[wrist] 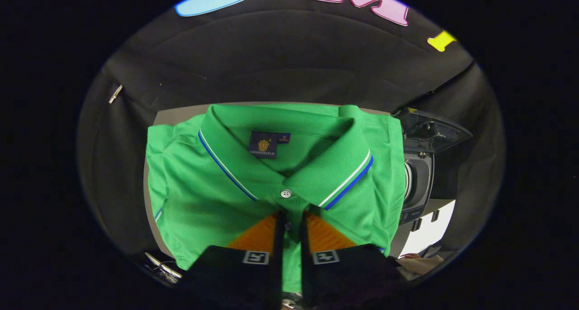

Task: Put the clothes into the washing machine and then close the washing machine lid.

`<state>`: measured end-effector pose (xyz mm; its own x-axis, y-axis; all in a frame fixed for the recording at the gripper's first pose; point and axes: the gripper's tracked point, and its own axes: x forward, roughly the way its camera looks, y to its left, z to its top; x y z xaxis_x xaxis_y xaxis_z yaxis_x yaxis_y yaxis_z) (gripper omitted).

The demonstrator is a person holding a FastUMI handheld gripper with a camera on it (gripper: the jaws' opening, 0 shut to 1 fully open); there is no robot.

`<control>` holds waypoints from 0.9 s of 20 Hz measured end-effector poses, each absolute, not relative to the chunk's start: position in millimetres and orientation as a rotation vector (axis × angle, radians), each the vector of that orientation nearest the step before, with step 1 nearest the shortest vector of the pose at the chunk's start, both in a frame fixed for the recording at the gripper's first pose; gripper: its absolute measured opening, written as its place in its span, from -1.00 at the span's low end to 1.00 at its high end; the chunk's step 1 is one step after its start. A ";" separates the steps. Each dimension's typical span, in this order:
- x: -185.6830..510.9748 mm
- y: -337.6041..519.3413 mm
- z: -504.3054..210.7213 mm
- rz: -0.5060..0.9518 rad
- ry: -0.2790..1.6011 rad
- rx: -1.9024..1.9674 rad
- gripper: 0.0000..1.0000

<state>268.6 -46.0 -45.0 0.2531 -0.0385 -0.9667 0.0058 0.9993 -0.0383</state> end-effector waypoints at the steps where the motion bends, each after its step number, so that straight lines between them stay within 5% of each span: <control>1: 268.4 -44.5 -43.6 -0.037 1.312 -0.008 -0.64; 5: 268.8 -48.0 -45.6 -0.043 1.274 -0.059 -0.64; 7: 271.8 -46.0 -46.3 -0.008 1.174 -0.099 -0.89; 18: 259.9 -43.1 -25.2 0.067 0.649 0.013 -0.89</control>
